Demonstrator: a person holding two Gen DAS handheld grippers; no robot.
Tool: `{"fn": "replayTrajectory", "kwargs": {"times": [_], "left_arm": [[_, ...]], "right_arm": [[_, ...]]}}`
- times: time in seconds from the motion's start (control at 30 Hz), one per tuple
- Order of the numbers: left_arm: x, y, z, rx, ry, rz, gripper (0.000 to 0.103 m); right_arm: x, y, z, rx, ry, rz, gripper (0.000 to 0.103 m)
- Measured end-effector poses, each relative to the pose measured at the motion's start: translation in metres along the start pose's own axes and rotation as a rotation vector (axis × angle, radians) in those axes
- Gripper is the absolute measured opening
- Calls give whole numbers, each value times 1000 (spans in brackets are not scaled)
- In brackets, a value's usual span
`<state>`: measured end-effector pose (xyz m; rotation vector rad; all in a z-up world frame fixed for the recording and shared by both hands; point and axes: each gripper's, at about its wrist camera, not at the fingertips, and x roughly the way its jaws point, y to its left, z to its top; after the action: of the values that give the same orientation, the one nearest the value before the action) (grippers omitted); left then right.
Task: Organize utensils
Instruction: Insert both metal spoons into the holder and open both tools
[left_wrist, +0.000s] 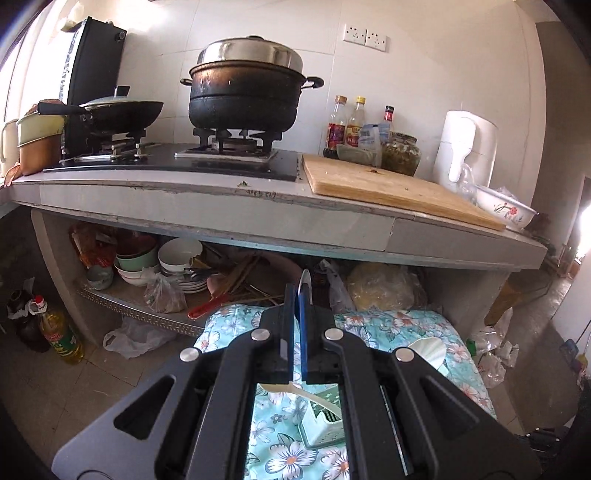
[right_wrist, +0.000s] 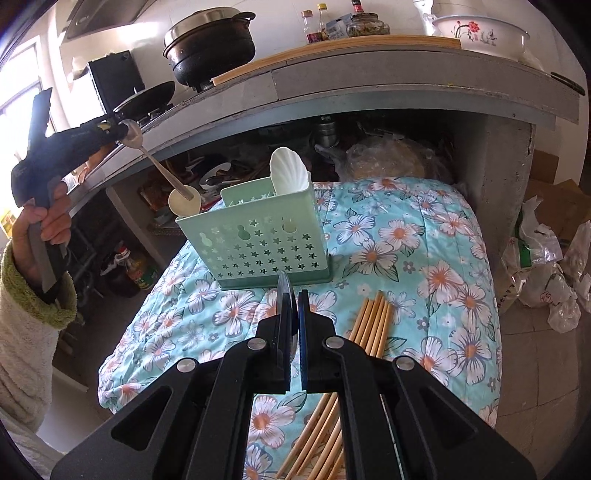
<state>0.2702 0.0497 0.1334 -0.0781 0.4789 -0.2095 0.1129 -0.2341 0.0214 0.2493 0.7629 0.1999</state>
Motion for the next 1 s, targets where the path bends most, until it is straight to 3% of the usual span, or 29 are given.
{"fn": "replayTrajectory", "kwargs": {"times": [0.27,0.53,0.63,1.0], "left_arm": [[48,-15,-34,55,100,10,2],[73,-20,-62,50,255,-93,4],[69,-18,-65,36,255,-114,5],[34,-11,-64,9,198,-159,28]], "right_arm": [[5,-11,-2,23,19,4,4],[8,-14,-3,36,30,6,4],[8,-14,-2,38,33,9,4],[1,-7,12,29,0,-1,4]]}}
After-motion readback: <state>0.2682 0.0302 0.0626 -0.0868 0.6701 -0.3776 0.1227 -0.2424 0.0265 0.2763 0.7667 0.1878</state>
